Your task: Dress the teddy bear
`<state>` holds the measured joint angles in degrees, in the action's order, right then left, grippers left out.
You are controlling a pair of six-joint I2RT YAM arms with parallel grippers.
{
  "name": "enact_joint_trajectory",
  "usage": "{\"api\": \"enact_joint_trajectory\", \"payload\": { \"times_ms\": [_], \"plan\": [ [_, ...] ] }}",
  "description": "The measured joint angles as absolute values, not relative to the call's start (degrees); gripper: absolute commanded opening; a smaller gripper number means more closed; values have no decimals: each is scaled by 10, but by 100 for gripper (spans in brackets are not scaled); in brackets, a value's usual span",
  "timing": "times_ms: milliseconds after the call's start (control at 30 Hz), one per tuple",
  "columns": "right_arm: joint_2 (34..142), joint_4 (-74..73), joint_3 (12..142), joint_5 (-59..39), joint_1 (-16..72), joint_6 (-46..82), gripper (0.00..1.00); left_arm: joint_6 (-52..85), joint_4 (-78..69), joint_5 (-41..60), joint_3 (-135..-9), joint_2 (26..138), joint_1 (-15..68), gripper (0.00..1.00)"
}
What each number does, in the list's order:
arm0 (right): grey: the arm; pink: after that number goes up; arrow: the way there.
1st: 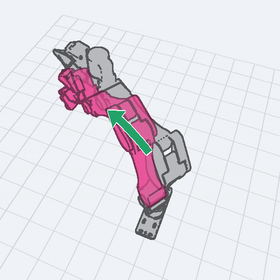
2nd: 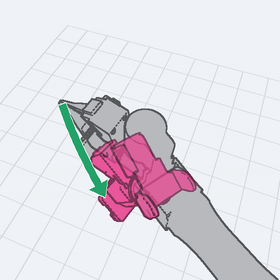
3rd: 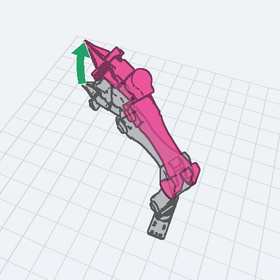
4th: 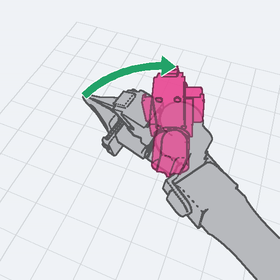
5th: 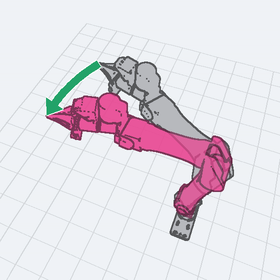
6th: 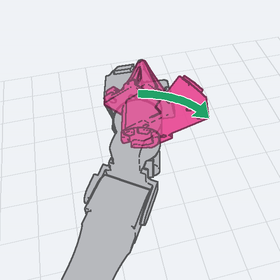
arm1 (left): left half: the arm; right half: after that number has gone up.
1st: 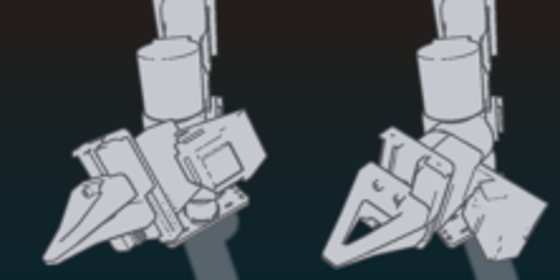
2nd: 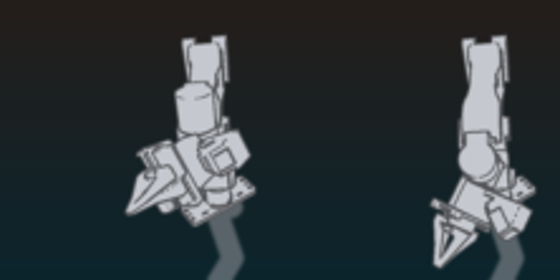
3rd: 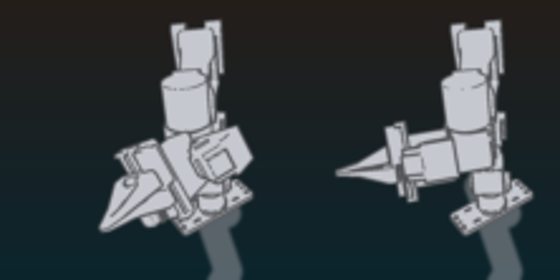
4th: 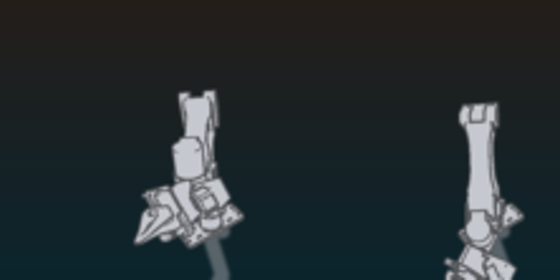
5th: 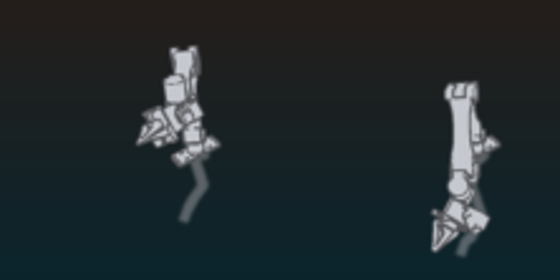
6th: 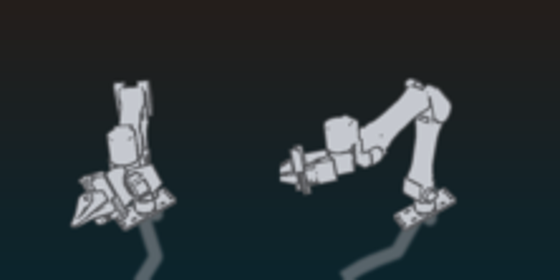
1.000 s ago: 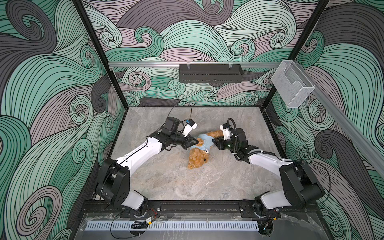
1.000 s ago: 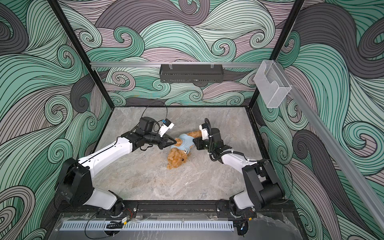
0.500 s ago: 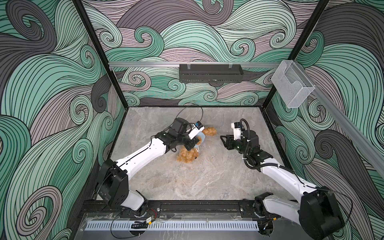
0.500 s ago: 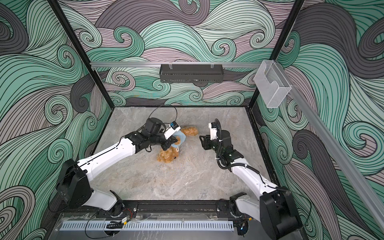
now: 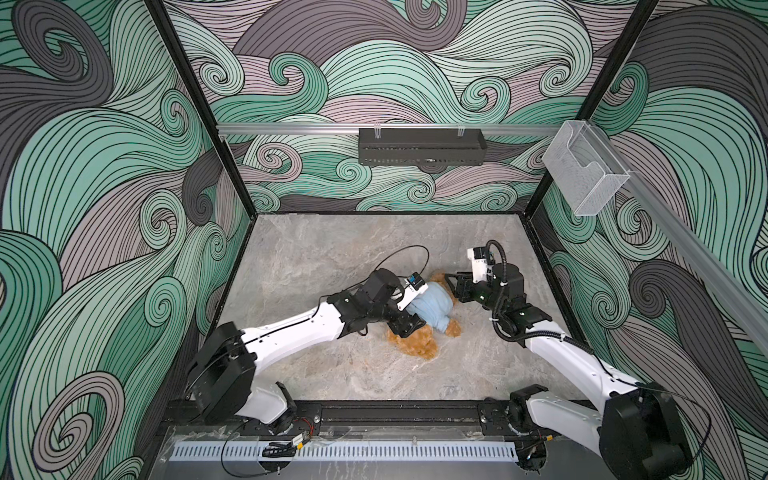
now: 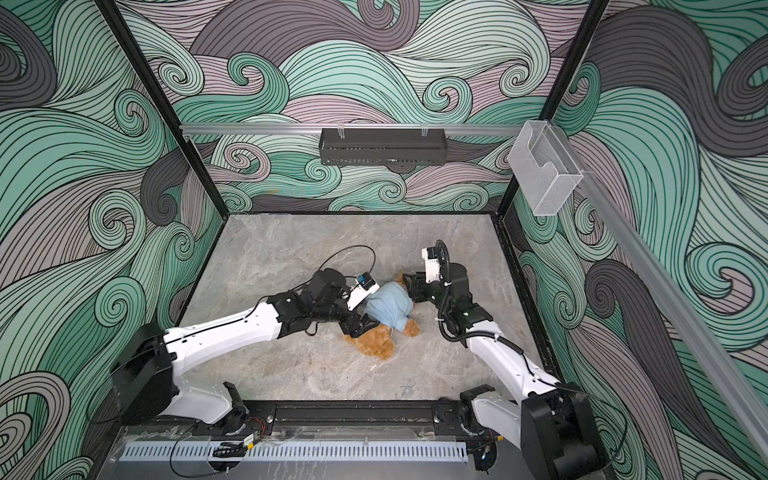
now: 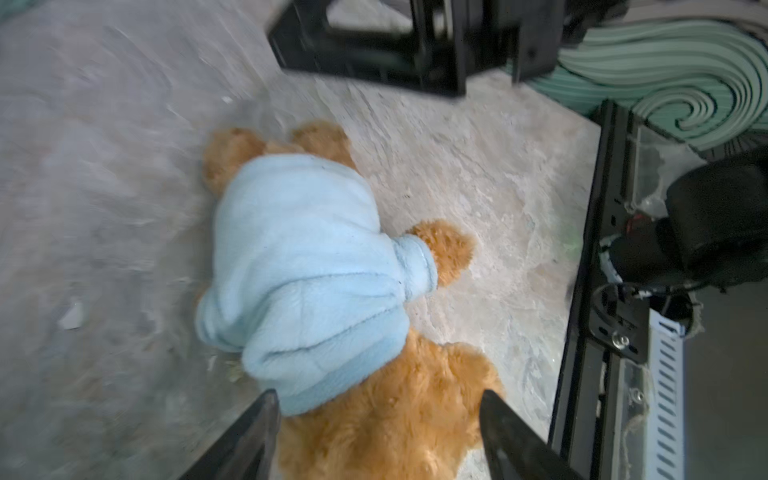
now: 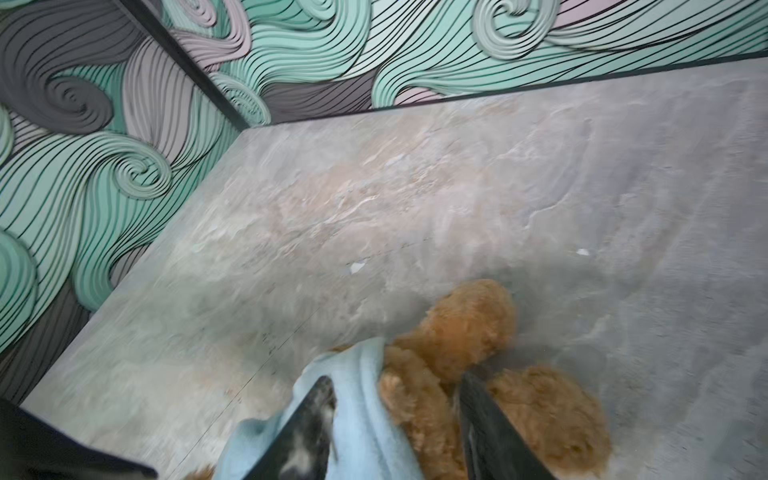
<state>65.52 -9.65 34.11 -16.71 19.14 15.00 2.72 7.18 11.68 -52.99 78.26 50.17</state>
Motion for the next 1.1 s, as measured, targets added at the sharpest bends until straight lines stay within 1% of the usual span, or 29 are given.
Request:
{"api": "enact_joint_trajectory", "payload": {
  "times_ms": [100,167,267,400,500,567,633,733,833,1000,1100],
  "plan": [
    [689,-97,343,-189,212,150,51,85,51,62,-504,732,499,86],
    [705,-91,344,-192,216,150,53,113,49,47,-498,736,499,90],
    [721,-68,355,-191,215,143,54,161,57,43,-498,776,497,94],
    [727,-49,373,-191,215,136,54,203,58,44,-499,853,500,95],
    [723,-37,376,-183,215,132,54,228,53,53,-499,889,508,94],
    [718,-20,376,-175,215,125,54,239,46,57,-499,899,514,88],
    [708,-4,376,-169,210,119,54,248,34,58,-498,903,517,77],
    [704,31,390,-185,197,107,51,251,5,55,-486,905,520,58],
    [717,82,427,-218,182,94,49,242,-16,52,-473,909,521,44],
    [724,128,450,-254,170,79,42,219,-29,51,-471,915,521,33],
    [741,144,453,-265,170,75,40,206,-31,51,-471,915,521,30]
  ]
}}
